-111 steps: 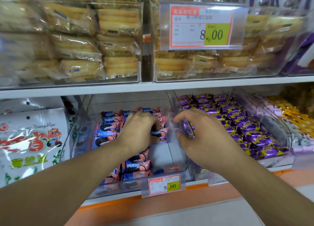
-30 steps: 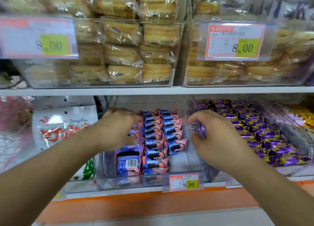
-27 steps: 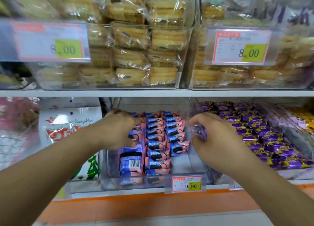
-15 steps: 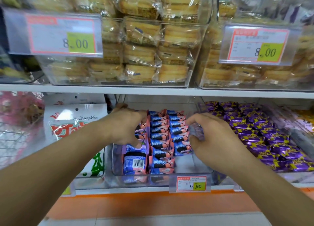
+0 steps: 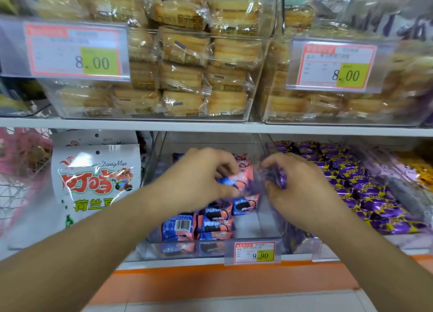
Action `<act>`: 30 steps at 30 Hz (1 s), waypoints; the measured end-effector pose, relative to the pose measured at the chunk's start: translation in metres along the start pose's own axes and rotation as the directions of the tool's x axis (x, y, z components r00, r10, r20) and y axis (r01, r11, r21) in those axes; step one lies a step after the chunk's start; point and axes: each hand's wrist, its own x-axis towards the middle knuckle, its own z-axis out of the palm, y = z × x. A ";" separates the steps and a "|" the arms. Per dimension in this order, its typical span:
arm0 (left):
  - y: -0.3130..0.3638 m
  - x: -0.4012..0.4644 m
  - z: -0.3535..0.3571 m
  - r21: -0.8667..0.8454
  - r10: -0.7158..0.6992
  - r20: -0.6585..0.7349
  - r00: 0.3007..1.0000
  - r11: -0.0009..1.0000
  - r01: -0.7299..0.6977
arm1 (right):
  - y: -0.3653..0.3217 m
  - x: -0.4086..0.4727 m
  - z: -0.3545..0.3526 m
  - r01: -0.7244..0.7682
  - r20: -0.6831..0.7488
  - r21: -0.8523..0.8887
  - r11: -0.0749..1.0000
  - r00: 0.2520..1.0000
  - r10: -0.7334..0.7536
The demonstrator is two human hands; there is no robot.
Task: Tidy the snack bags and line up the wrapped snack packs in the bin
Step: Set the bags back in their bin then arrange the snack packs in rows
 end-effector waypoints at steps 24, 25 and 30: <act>-0.026 0.005 0.004 0.466 0.020 0.080 0.997 0.883 -0.055 | 0.026 -0.008 -0.001 -0.001 0.037 -0.023 1.000 0.999 0.002; -0.032 0.003 -0.006 0.535 -0.027 0.115 0.993 0.844 -0.039 | 0.025 -0.008 -0.001 -0.006 0.038 -0.023 1.000 0.999 0.007; -0.055 -0.002 -0.019 0.690 -0.162 0.197 0.967 0.723 -0.019 | 0.019 -0.008 -0.002 -0.035 0.045 -0.023 0.999 0.998 0.036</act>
